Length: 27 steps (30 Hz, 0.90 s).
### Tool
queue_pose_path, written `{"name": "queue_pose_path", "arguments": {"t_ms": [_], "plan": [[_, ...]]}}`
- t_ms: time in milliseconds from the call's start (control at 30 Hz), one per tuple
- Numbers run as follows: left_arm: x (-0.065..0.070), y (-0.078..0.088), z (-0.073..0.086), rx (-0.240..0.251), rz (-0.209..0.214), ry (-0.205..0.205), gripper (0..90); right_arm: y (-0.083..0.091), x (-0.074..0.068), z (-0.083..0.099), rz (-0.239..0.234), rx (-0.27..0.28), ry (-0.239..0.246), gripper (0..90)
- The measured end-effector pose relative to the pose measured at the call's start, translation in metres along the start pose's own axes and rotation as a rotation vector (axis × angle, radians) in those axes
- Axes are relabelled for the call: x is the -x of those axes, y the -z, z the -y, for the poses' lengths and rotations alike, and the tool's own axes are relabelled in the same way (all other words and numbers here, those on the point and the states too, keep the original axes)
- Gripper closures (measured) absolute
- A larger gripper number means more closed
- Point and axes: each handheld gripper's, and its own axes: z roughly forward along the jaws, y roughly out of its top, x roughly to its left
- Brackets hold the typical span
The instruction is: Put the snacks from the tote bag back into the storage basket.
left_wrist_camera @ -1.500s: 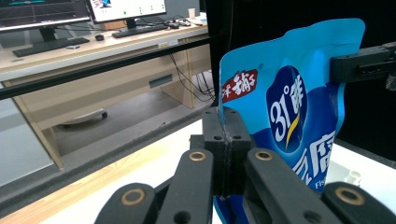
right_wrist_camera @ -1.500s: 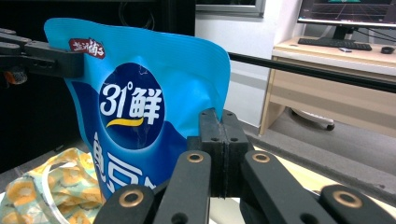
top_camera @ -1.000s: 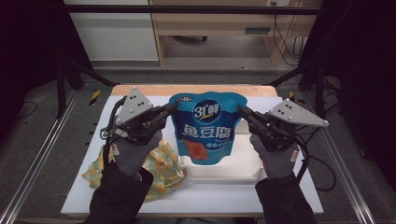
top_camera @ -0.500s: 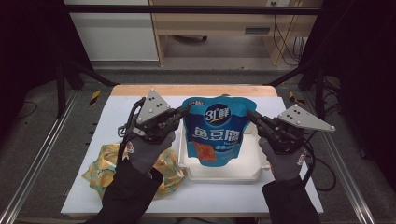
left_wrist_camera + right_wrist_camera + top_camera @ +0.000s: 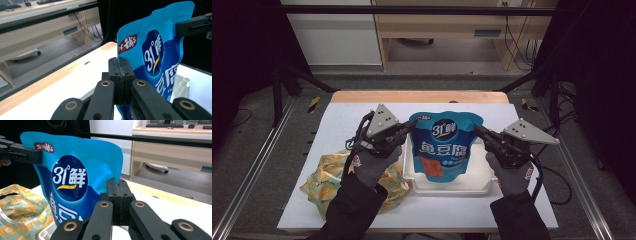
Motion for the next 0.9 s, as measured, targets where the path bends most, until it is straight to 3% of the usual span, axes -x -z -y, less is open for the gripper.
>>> {"name": "queue_pose_path", "arguments": {"t_ms": [600, 900], "plan": [[-0.008, -0.001, 0.031, -0.058, -0.003, 0.028, 90.0, -0.019, -0.008, 0.022, -0.011, -0.075, 0.012, 90.0], [-0.008, 0.004, 0.034, -0.062, 0.001, 0.031, 90.0, -0.02, -0.014, 0.026, -0.021, -0.081, 0.014, 90.0]]}}
